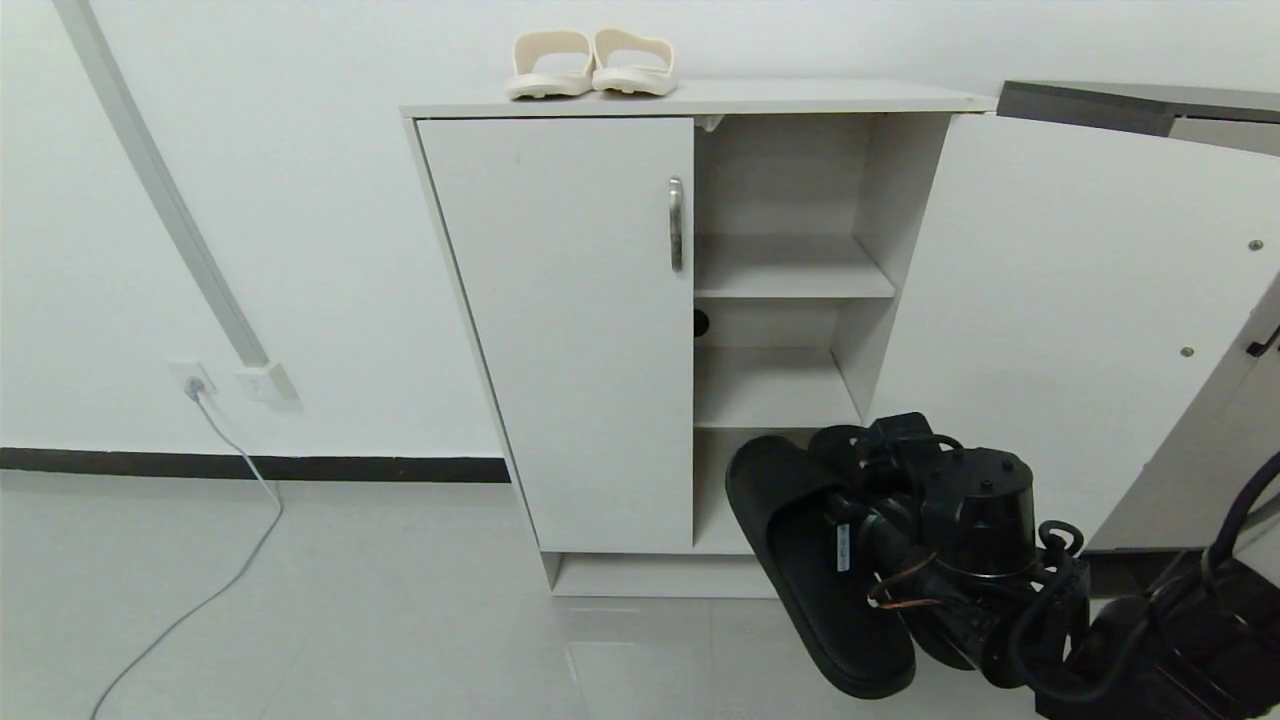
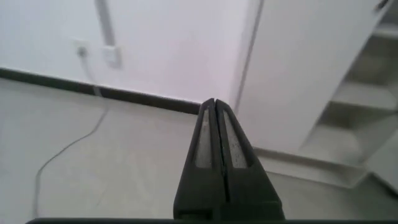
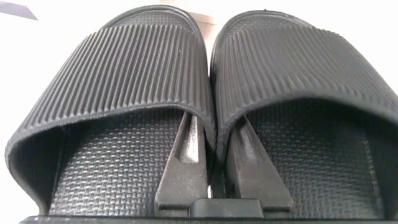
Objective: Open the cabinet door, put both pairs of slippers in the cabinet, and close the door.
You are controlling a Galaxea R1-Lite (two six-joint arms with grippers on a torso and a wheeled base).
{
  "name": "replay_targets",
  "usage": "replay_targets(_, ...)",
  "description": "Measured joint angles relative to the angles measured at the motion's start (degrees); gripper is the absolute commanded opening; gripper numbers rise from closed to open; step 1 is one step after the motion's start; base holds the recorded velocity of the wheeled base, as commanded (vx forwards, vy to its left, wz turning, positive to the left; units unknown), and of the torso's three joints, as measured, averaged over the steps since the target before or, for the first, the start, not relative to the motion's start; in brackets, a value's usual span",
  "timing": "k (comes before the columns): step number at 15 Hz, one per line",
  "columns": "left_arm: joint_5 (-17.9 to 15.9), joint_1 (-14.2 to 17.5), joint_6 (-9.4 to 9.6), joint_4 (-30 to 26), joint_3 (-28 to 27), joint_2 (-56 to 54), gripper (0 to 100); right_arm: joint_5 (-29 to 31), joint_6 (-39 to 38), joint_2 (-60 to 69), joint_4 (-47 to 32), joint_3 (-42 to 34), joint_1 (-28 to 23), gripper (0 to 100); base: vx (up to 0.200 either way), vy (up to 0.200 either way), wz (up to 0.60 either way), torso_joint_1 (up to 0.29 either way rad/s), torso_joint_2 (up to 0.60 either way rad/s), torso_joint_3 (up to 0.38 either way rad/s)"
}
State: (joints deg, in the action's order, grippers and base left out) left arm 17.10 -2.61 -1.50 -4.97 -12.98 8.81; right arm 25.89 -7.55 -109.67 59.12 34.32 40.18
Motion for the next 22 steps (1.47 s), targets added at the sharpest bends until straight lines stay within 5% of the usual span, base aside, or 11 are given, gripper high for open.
replay_targets(1, -0.46, 0.99, 0.61, 3.08, 4.64, -2.86, 0, -0.06, 0.09, -0.11, -0.04, -0.01, 0.41, 0, 0.000, 0.000, 0.00, 0.000, 0.00, 0.000)
replay_targets(4, -14.79, 2.45, 2.58, 4.57, 11.80, -7.19, 0, -0.30, 0.22, -0.80, 0.02, 0.63, 0.63, 0, 0.000, 0.000, 0.00, 0.000, 0.00, 0.000)
replay_targets(6, -19.44, 2.68, 3.99, 4.75, 12.63, -8.24, 0, 0.11, 0.22, -1.80, 0.11, 2.43, 1.13, 0, 0.000, 0.000, 0.00, 0.000, 0.00, 0.000)
replay_targets(11, -19.50, 2.77, 3.33, 4.75, 12.87, -8.92, 0, 7.74, -0.48, -6.18, -0.06, 9.56, 1.94, 0, 0.000, 0.000, 0.00, 0.000, 0.00, 0.000)
replay_targets(15, -19.48, 2.82, 3.27, 4.73, 12.89, -9.00, 0, 14.29, -4.92, -11.30, -7.34, 18.60, 2.27, 0, 0.000, -0.150, 0.00, 0.003, 0.00, -0.001)
replay_targets(22, -19.48, 2.82, 3.17, 4.73, 12.89, -9.00, 0, 14.86, -5.39, -13.04, -7.62, 20.00, 3.34, 0, 0.000, -0.086, 0.00, 0.002, 0.00, 0.001)
